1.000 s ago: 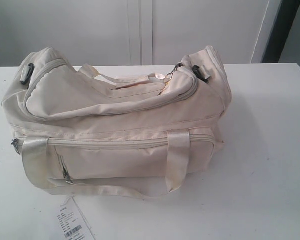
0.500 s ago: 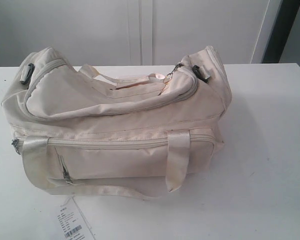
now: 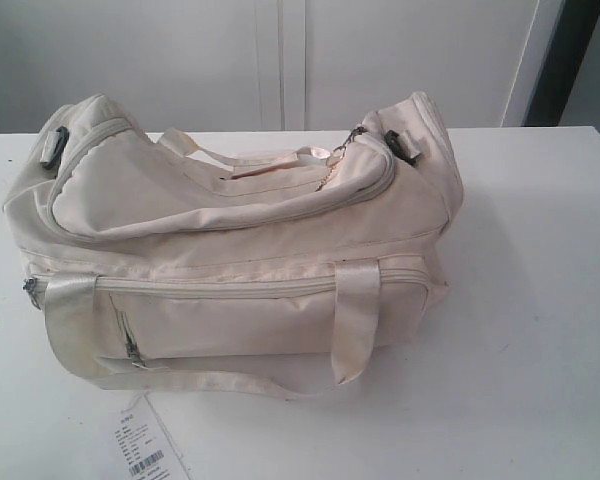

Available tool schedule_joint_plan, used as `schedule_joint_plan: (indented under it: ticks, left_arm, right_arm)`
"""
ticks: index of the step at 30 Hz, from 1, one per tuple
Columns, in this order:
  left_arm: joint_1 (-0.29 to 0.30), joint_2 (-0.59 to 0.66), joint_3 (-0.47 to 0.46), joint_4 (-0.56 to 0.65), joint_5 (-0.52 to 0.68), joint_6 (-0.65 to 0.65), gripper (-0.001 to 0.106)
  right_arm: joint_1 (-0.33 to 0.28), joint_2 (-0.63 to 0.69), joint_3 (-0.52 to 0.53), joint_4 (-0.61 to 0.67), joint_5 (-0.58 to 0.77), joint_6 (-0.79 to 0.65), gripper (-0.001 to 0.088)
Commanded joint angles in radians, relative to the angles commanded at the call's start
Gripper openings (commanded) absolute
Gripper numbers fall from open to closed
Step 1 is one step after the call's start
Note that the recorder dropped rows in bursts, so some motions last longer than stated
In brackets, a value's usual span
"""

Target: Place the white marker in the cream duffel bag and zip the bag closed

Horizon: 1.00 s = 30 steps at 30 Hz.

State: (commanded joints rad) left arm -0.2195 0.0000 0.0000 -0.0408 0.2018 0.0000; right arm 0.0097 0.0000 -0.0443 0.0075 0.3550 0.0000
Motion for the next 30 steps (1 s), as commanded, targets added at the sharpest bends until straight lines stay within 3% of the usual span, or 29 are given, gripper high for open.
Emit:
schedule_joint_plan:
  ticks: [6, 30]
  left_arm:
    - [0.0, 0.0, 0.0, 0.0, 0.0, 0.0, 0.0]
    - [0.0, 0.0, 0.0, 0.0, 0.0, 0.0, 0.0]
  right_arm:
    - [0.0, 0.0, 0.044, 0.0, -0.005, 0.0, 0.0]
    - [0.0, 0.0, 0.044, -0.008, -0.013, 0.0, 0.0]
